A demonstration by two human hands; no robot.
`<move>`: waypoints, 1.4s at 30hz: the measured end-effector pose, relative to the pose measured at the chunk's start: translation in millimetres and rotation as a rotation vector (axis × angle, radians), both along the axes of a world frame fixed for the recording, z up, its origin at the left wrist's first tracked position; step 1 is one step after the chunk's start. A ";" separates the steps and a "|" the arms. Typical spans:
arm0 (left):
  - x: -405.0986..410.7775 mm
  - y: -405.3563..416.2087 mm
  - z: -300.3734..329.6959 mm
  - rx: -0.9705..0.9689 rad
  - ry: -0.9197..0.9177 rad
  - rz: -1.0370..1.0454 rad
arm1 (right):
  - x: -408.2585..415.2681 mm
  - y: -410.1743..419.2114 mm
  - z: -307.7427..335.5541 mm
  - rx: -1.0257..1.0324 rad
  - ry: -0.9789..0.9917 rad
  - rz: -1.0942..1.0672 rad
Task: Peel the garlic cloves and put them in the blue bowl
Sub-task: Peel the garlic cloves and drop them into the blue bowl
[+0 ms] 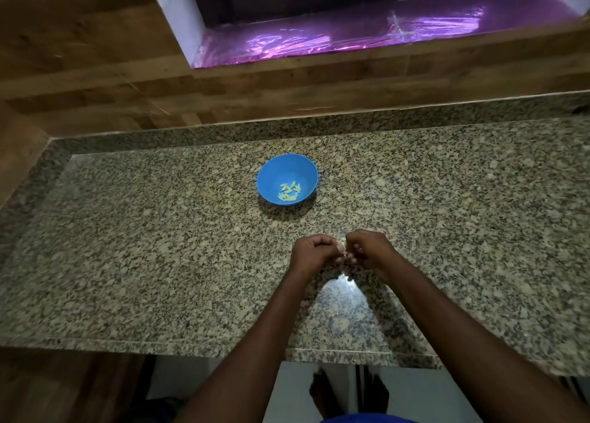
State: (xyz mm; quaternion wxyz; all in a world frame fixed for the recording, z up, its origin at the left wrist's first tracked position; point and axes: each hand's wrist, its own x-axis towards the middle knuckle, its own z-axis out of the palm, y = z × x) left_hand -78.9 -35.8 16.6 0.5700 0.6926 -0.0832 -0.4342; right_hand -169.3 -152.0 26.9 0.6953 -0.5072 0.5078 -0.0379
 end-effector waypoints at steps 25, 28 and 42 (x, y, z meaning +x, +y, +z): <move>-2.2 -10.4 3.7 0.032 0.016 0.033 | -7.9 -6.3 3.8 0.010 -0.012 -0.057; -0.3 -10.4 4.5 0.018 0.001 0.012 | -10.0 -8.3 5.5 0.008 -0.056 -0.040; 2.5 -10.2 3.8 0.045 0.016 -0.030 | -14.9 -11.3 5.7 -0.107 -0.046 0.068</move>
